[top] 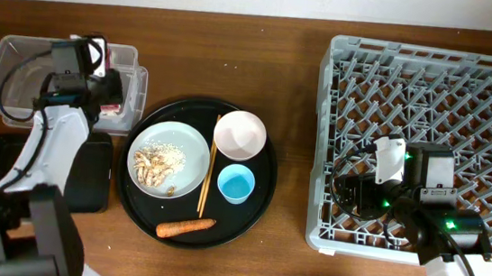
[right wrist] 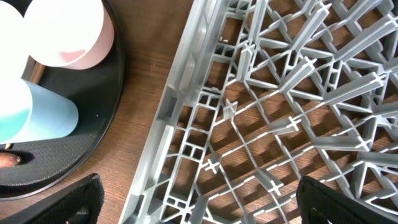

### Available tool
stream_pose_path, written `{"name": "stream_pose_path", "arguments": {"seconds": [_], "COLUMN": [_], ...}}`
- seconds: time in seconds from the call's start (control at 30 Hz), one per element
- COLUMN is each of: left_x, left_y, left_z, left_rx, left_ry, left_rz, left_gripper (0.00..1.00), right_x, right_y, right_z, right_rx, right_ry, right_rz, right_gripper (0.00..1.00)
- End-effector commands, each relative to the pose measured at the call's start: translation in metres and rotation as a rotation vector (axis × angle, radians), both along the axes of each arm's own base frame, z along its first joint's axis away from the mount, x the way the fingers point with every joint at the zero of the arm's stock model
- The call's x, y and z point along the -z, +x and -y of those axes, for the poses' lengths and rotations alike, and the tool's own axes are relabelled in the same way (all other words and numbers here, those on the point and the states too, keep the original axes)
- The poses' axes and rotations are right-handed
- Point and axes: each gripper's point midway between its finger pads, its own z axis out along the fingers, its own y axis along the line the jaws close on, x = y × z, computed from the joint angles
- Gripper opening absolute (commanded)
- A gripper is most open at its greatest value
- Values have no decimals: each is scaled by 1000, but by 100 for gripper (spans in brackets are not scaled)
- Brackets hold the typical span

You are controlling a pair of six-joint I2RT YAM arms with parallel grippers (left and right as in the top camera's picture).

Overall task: Sort waste into correct bins and load items into the dishwasher rack
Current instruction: 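Drop the red wrapper into the clear bin with the left gripper, then grasp the light-blue cup with the left gripper and lift it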

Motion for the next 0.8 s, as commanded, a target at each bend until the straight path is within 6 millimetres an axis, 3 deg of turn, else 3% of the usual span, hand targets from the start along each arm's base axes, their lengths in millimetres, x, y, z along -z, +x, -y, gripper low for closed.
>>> {"name": "stream_pose_path", "arguments": {"seconds": [0.0, 0.13, 0.2, 0.27, 0.43, 0.53, 0.57, 0.67, 0.77], "left_x": [-3, -33, -40, -33, -7, 2, 3, 2, -4], "left_y": [2, -8, -23, -43, -90, -115, -120, -125, -128], "left_z": [-2, 1, 18, 62, 120, 139, 144, 155, 172], "left_rx": [-3, 1, 54, 190, 309, 349, 361, 389, 444], "left_ry": [2, 5, -51, -204, -279, -287, -286, -313, -408], "left_rz": [8, 46, 20, -58, -286, -392, -410, -426, -417], "left_gripper": [58, 60, 60, 61, 67, 71, 81, 99, 96], "right_x": [-9, -9, -9, -9, -9, -8, -8, -8, -8], "right_y": [4, 4, 4, 4, 4, 3, 3, 3, 3], "right_z": [-1, 0, 0, 0, -1, 0, 0, 0, 0], "right_rx": [5, 5, 5, 5, 5, 5, 5, 5, 5], "right_ry": [-1, -2, -2, -2, -1, -2, -2, -2, -2], "right_rz": [25, 25, 25, 25, 25, 22, 22, 21, 21], "right_gripper": [98, 98, 99, 98, 98, 98, 98, 98, 98]}}
